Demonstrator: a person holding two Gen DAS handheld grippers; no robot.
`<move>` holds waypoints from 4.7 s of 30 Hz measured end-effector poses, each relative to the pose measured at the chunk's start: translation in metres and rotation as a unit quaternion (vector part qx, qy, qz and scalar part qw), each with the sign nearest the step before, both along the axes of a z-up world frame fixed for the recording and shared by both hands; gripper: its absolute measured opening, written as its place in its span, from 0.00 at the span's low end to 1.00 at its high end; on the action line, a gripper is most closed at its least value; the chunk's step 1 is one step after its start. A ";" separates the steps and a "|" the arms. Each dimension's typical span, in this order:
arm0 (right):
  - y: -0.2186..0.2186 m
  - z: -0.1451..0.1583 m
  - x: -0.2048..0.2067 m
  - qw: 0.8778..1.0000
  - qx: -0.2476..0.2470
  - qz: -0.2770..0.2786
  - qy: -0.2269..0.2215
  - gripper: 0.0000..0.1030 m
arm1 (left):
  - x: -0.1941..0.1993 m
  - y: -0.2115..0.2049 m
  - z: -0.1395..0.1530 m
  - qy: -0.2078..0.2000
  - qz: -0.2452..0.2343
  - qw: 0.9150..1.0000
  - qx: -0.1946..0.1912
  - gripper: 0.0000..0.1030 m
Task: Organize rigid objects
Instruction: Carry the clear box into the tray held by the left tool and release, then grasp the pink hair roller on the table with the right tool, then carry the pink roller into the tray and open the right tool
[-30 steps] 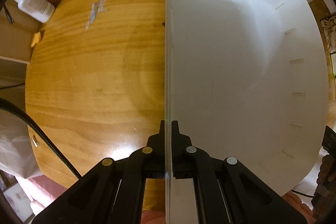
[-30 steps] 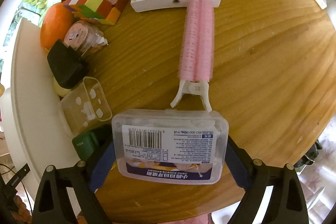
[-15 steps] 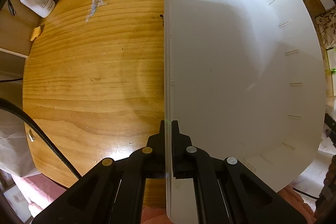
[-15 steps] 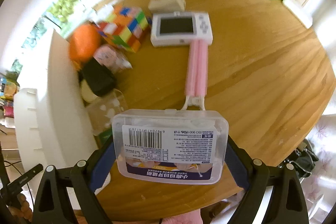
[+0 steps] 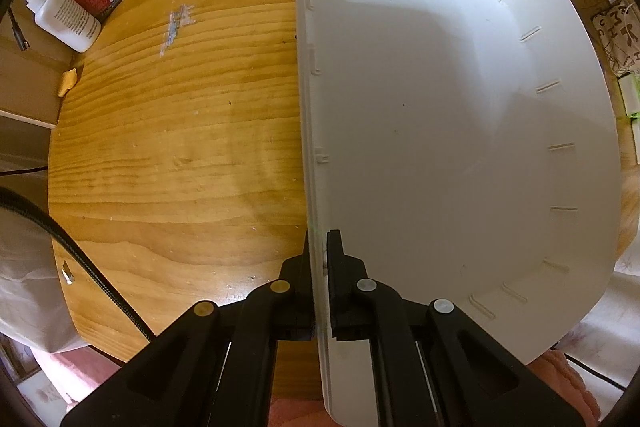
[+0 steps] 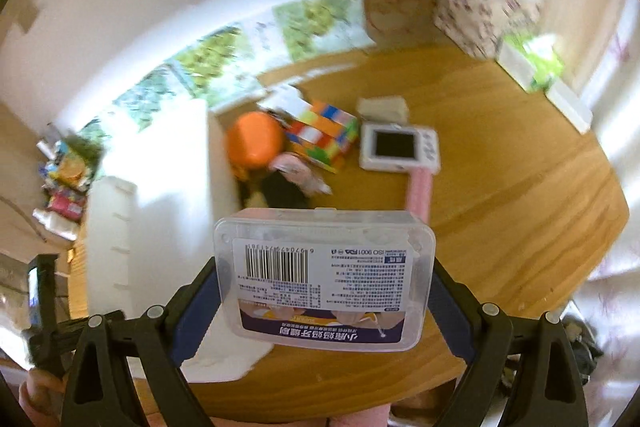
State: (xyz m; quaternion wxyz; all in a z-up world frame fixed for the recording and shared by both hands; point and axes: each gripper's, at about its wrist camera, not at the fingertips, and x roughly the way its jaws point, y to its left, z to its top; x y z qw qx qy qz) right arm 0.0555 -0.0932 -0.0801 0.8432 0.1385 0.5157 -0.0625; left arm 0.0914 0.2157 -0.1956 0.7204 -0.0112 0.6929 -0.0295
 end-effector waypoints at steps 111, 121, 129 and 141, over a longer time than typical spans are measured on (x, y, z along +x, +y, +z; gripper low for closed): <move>-0.157 -0.136 0.073 0.966 0.159 -0.028 0.201 0.60 | -0.022 -0.023 0.033 -0.059 0.124 0.987 0.083 0.15; -0.139 -0.137 0.094 0.969 0.149 0.004 0.198 0.41 | -0.024 -0.025 0.033 -0.061 0.127 0.986 0.089 0.15; -0.120 -0.133 0.101 0.972 0.136 0.023 0.189 0.25 | -0.024 -0.026 0.033 -0.058 0.122 0.987 0.091 0.15; -0.113 -0.131 0.076 0.972 0.137 -0.001 0.192 0.24 | -0.029 -0.022 0.027 -0.033 0.105 0.992 0.066 0.12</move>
